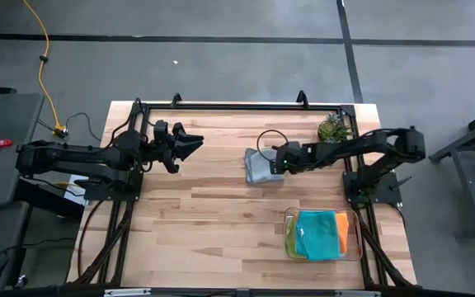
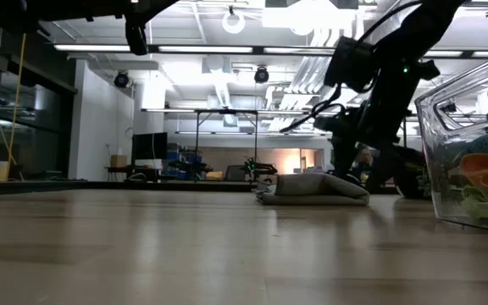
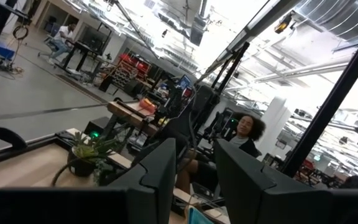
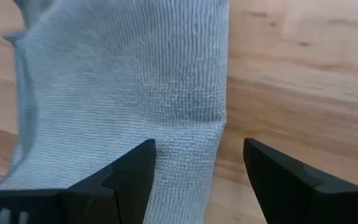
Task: Fold microfiber towels
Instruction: Put the gray microfiber cloth into the transparent bin
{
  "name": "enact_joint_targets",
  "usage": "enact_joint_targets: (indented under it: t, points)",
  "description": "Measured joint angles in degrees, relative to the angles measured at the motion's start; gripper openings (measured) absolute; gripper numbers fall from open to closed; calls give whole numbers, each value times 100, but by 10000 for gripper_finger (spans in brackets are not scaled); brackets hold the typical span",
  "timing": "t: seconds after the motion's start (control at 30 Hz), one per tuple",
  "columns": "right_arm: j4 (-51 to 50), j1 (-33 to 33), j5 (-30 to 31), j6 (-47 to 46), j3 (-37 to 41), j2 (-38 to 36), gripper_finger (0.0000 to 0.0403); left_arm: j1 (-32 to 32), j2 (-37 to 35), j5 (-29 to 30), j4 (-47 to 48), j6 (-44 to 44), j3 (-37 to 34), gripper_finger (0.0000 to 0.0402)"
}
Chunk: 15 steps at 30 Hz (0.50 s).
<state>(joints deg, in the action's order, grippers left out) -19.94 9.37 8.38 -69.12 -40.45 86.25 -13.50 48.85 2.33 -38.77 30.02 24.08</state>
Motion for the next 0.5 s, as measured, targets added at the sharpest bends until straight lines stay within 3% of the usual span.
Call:
enact_joint_targets:
  t: [0.37, 0.5]
  points:
    - [377, -272, 60, -180, -13, 530, 231, -8, -1, 201, 18, -7, 0, 101]
    - [317, -352, 210, -259, -11, 547, 183, -8, -1, 201, 23, -16, 0, 101]
